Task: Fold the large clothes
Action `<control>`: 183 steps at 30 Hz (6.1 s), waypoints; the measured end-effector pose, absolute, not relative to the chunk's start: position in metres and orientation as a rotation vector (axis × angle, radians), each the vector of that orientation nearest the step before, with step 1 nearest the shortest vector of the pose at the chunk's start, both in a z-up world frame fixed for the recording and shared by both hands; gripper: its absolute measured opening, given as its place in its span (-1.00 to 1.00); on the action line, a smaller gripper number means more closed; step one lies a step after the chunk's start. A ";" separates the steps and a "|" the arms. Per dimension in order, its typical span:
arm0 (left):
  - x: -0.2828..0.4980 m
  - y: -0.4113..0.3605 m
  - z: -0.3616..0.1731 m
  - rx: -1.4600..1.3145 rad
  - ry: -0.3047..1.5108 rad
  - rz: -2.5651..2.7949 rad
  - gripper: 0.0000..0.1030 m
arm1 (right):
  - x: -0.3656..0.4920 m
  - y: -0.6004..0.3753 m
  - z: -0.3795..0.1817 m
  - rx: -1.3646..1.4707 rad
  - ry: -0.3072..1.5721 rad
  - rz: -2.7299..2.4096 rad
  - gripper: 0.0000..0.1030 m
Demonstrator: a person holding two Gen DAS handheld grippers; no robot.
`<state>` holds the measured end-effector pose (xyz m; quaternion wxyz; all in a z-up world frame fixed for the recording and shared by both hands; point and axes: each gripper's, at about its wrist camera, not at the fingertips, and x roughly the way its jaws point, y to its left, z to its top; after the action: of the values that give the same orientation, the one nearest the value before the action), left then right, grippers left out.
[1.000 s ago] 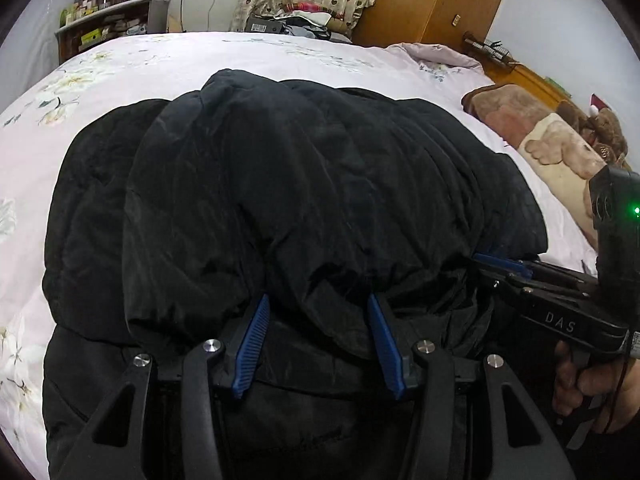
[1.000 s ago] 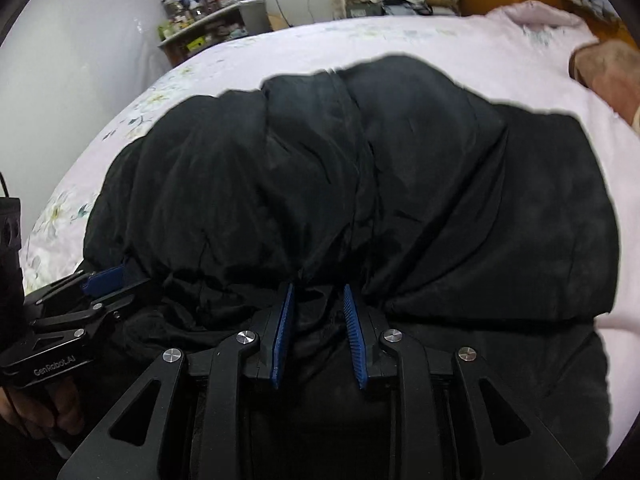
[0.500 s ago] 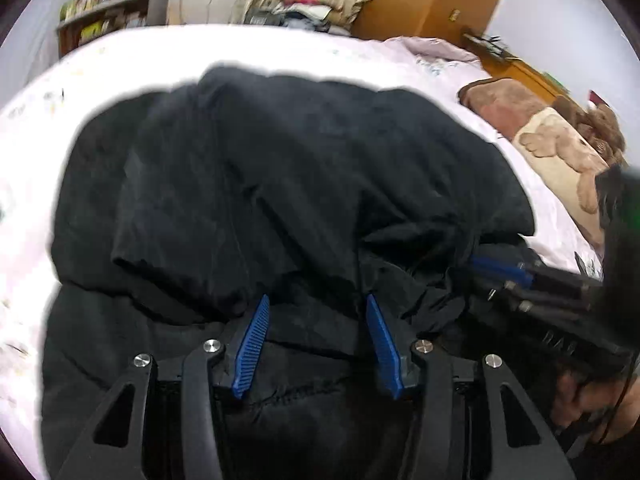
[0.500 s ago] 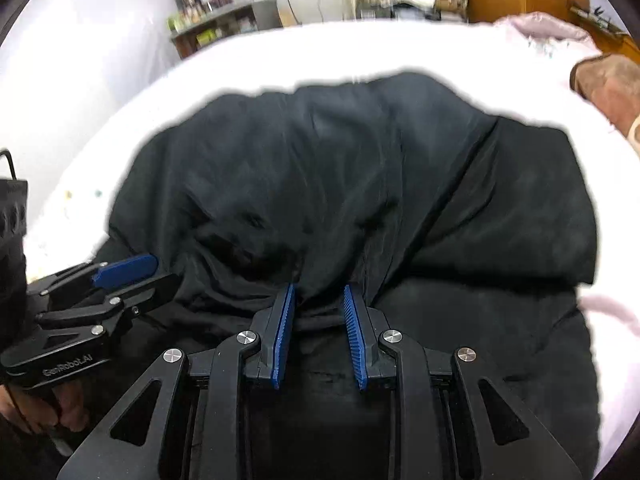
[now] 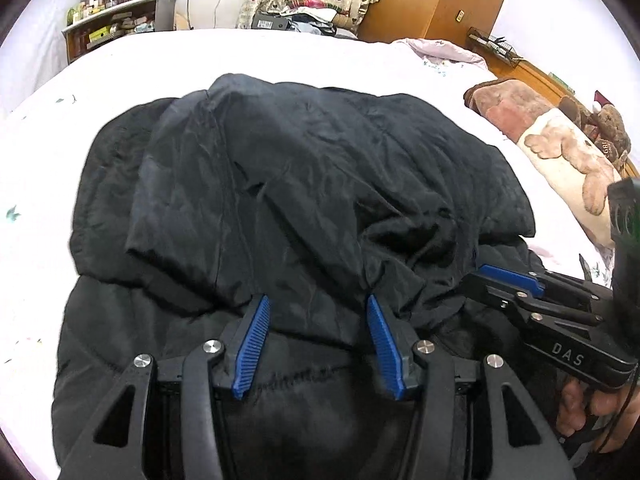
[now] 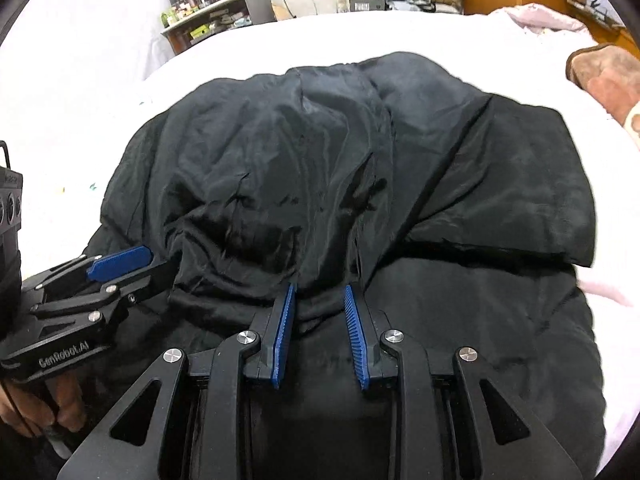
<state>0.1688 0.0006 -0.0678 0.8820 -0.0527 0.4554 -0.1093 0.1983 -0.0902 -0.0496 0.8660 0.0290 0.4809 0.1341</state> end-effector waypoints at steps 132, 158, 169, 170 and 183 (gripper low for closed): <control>0.242 0.168 -0.013 -0.490 0.901 -0.034 -0.61 | 0.289 -0.262 0.013 0.622 1.065 0.138 -0.57; 0.254 0.201 0.034 -0.572 0.766 -0.098 0.53 | 0.297 -0.311 0.031 1.011 0.848 0.262 0.47; 0.298 0.181 -0.025 -0.435 0.978 -0.119 0.53 | 0.308 -0.305 0.012 0.643 0.926 0.213 0.47; 0.303 0.178 -0.029 -0.423 0.997 -0.126 0.53 | 0.314 -0.302 0.004 0.619 0.958 0.231 0.47; 0.331 0.145 -0.024 -0.265 0.930 -0.103 -0.39 | 0.358 -0.282 -0.028 0.521 1.073 0.332 0.00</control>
<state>0.3306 0.1445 -0.0239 0.8842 -0.1273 0.4467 -0.0493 0.3576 -0.2819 -0.0283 0.8145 0.2440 0.5029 0.1556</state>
